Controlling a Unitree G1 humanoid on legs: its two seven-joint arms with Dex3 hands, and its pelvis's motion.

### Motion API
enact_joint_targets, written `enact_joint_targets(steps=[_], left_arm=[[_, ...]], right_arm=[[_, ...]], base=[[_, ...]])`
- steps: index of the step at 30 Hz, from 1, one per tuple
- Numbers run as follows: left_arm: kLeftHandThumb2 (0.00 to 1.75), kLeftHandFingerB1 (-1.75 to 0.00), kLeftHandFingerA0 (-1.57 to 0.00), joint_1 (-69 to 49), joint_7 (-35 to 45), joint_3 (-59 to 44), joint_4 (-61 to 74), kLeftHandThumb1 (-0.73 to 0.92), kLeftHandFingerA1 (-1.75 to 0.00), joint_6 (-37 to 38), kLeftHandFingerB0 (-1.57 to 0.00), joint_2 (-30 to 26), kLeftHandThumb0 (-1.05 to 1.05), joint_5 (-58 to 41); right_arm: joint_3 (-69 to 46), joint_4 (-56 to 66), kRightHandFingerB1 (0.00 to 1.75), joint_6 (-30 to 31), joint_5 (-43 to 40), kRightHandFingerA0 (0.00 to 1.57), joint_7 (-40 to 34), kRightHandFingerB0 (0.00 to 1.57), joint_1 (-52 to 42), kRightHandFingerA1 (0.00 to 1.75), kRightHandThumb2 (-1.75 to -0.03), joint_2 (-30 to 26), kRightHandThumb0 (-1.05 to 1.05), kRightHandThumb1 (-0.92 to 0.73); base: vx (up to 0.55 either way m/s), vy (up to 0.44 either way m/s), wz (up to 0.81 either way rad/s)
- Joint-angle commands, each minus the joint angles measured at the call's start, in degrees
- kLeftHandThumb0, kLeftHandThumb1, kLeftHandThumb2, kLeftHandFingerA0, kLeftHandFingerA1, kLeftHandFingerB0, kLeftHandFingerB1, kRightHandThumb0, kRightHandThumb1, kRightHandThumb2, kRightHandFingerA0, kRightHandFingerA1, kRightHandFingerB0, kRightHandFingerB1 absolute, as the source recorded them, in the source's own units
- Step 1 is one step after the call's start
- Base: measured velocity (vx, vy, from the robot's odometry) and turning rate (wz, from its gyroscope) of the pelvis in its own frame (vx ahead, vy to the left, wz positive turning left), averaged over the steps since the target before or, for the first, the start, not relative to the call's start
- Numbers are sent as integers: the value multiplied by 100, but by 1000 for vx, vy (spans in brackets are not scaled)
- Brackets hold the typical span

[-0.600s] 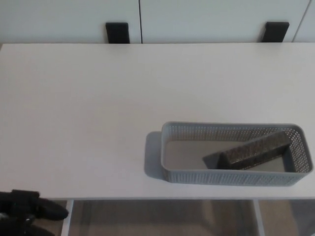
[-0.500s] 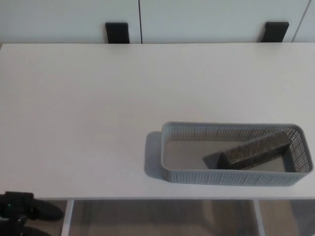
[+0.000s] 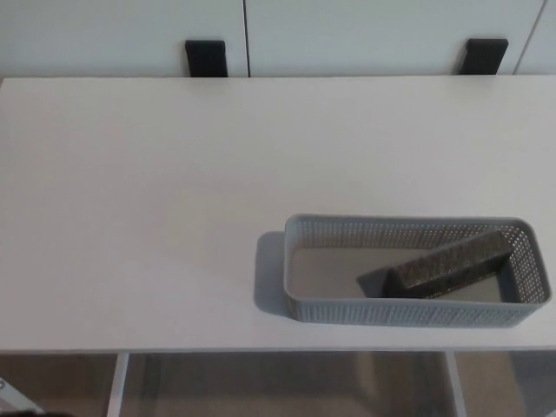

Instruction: The robot walks towards a desk on which an eraser is kept on the left hand side and a container is kept on the right hand side. The robot picks up the eraser using its left hand and places it in the container.

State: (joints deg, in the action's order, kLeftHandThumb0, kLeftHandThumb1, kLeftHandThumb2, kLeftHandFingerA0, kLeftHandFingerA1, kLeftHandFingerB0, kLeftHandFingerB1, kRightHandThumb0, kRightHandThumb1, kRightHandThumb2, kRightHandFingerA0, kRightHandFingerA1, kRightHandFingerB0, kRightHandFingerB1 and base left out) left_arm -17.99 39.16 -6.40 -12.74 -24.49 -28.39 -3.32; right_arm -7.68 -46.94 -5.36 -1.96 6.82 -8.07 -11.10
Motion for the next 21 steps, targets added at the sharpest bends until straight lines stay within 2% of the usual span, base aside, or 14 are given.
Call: enact_joint_targets(steps=[1, 2, 3, 4, 5, 6, 7, 8, 9, 13, 14, 15, 16, 21], left_arm=[[65, -28, -14, 1258, -2559, 835, -3926, 83, -37, 2153, -13, -139, -87, 1580], [65, -28, -14, 1279, -2574, 857, -3975, 83, -37, 2179, -13, -143, -87, 1567], [98, -32, -6, 1340, -2544, 930, -4080, 62, -45, 2152, -7, -145, -84, 1569], [104, -35, -3, 1341, -2472, 932, -4079, 63, -46, 2129, -5, -154, -85, 1518], [103, -34, -5, 1344, -2460, 945, -4103, 65, -46, 2166, -1, -172, -87, 1494], [65, -25, -12, 1394, -2428, 923, -4248, 80, -36, 2226, -11, -165, -86, 1415], [103, -34, -5, 1423, -2432, 933, -4318, 61, -47, 2252, -3, -164, -82, 1395], [103, -34, -5, 1438, -2451, 965, -4364, 61, -47, 2283, -3, -157, -82, 1395], [65, -24, -12, 1463, -2455, 989, -4423, 80, -35, 2312, -11, -146, -86, 1379], [65, -24, -12, 1526, -2518, 1062, -4603, 81, -34, 2594, -11, -104, -86, 1319], [78, -25, -10, 1542, -2515, 1055, -4650, 66, -40, 2635, -8, -100, -89, 1289], [65, -24, -11, 1552, -2515, 1050, -4707, 80, -35, 2698, -10, -95, -86, 1260], [102, -32, -5, 1549, -2512, 1055, -4717, 61, -47, 2730, -3, -89, -82, 1248], [99, -32, -2, 1551, -2599, 1125, -4864, 60, -45, 2839, -13, -50, -85, 1225]], right_arm=[[-99, -126, 51, -123, -27, 71, 19, 50, 155, 66, -54, -184, -28, -48], [-99, -126, 51, -123, -27, 71, 19, 50, 156, 66, -54, -184, -28, -48], [-110, -142, 50, -128, -35, 72, 18, 50, 147, 67, -53, -188, -28, -47], [-110, -135, 50, -110, -32, 73, 8, 51, 154, 67, -53, -188, -29, -47], [-103, -129, 51, -99, -22, 71, -1, 51, 170, 67, -53, -190, -30, -47], [-108, -148, 51, -96, -31, 71, 9, 51, 183, 66, -53, -191, -29, -47], [-106, -165, 51, -119, -32, 69, 34, 51, 178, 65, -53, -199, -30, -47], [-112, -158, 51, -134, -35, 69, 50, 51, 152, 65, -53, -216, -30, -47], [-119, -157, 50, -143, -37, 69, 58, 50, 138, 64, -53, -231, -30, -47], [-113, -216, 51, -132, -16, 73, 37, 52, 188, 67, -53, -256, -31, -47], [-104, -203, 51, -118, -8, 72, 29, 52, 182, 66, -53, -253, -30, -47], [-92, -208, 51, -113, 3, 72, 29, 51, 182, 66, -54, -252, -30, -48], [-95, -233, 51, -105, 2, 73, 21, 52, 201, 67, -53, -249, -30, -47], [-93, -218, 52, -103, 0, 69, 7, 52, 170, 68, -54, -232, -27, -47]], base=[[0, 0, 0], [0, 0, 0], [0, 0, 0], [0, 0, 0], [0, 0, 0], [0, 0, 0], [0, 0, 0], [0, 0, 0], [0, 0, 0], [0, 0, 0], [0, 0, 0], [0, 0, 0], [0, 0, 0], [0, 0, 0]])
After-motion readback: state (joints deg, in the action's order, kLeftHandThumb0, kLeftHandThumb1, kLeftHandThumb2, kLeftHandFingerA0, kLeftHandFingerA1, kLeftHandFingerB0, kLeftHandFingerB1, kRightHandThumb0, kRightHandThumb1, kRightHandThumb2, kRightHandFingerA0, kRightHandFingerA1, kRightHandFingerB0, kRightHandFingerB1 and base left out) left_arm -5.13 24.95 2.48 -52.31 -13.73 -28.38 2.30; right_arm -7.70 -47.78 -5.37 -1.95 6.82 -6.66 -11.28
